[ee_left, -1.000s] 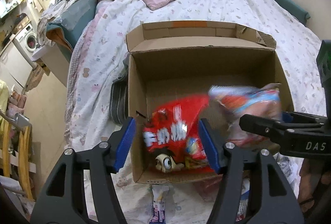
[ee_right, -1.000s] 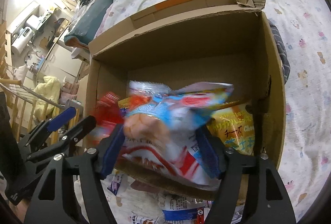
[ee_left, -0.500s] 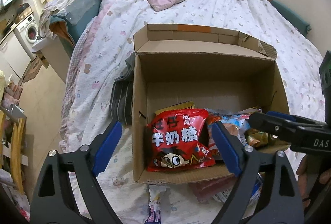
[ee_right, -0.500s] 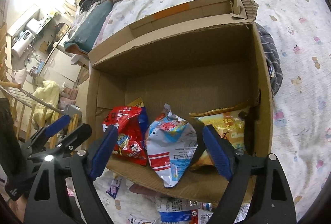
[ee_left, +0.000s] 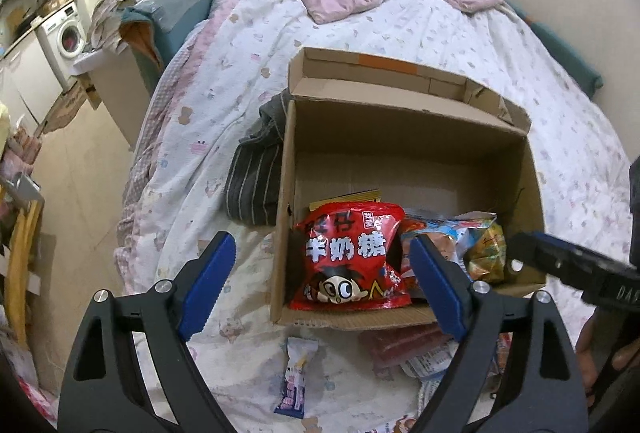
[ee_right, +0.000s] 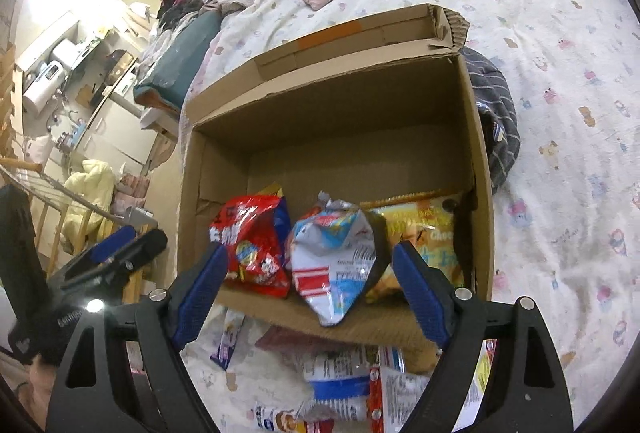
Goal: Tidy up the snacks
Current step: 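Grasp the white wrapped bar with the left tool while the right tool grasps the white chip bag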
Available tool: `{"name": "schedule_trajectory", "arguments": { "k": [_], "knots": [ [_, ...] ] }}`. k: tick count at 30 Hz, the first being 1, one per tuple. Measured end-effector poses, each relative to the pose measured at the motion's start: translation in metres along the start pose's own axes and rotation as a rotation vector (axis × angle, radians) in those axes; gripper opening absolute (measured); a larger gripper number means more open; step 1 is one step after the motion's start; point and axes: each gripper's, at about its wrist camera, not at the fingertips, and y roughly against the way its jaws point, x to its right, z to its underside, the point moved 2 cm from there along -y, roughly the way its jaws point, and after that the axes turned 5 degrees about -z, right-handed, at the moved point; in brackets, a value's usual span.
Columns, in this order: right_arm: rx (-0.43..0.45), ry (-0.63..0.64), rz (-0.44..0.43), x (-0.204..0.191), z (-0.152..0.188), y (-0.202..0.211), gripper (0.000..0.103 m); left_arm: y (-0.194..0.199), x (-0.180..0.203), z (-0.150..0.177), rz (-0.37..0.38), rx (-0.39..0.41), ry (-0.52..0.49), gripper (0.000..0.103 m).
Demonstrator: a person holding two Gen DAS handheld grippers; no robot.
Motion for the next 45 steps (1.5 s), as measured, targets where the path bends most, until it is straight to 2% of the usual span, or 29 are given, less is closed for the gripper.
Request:
{"name": "schedule_trajectory", "arguments": {
  "k": [7, 12, 18, 26, 28, 31, 34, 38, 39, 40, 43, 45],
  "knots": [
    [0.022, 0.102, 0.049, -0.014, 0.011, 0.021, 0.087, 0.033, -0.017, 0.006, -0.035, 0.074, 0.032, 0.087],
    [0.025, 0.077, 0.052, -0.008, 0.027, 0.035, 0.087, 0.039, -0.031, 0.022, -0.055, 0.049, 0.081, 0.087],
    [0.029, 0.043, 0.064, 0.001, 0.047, 0.052, 0.087, 0.038, -0.043, 0.043, -0.048, -0.016, 0.141, 0.087],
    [0.025, -0.022, 0.078, 0.018, 0.074, 0.067, 0.087, 0.034, -0.038, 0.066, -0.049, -0.068, 0.079, 0.087],
    [0.022, -0.035, 0.092, 0.024, 0.079, 0.068, 0.087, 0.028, -0.040, 0.071, -0.074, -0.087, 0.068, 0.087],
    [0.025, -0.065, 0.113, 0.035, 0.083, 0.068, 0.087, 0.013, -0.051, 0.081, -0.122, -0.158, 0.078, 0.087],
    [0.008, -0.105, 0.111, 0.045, 0.086, 0.064, 0.087, 0.000, -0.062, 0.090, -0.092, -0.234, 0.137, 0.087],
    [-0.023, -0.131, 0.114, 0.050, 0.089, 0.058, 0.087, -0.017, -0.060, 0.099, -0.069, -0.311, 0.145, 0.086],
    [-0.022, -0.137, 0.109, 0.050, 0.088, 0.058, 0.087, -0.022, -0.057, 0.100, -0.065, -0.323, 0.145, 0.082],
    [-0.019, -0.143, 0.102, 0.050, 0.087, 0.058, 0.087, -0.027, -0.053, 0.101, -0.059, -0.336, 0.140, 0.072],
    [-0.006, -0.153, 0.094, 0.052, 0.084, 0.060, 0.087, -0.043, -0.038, 0.106, -0.039, -0.386, 0.104, 0.051],
    [-0.010, -0.165, 0.094, 0.057, 0.084, 0.061, 0.087, -0.052, -0.029, 0.109, -0.035, -0.414, 0.077, 0.049]
  ]
}}
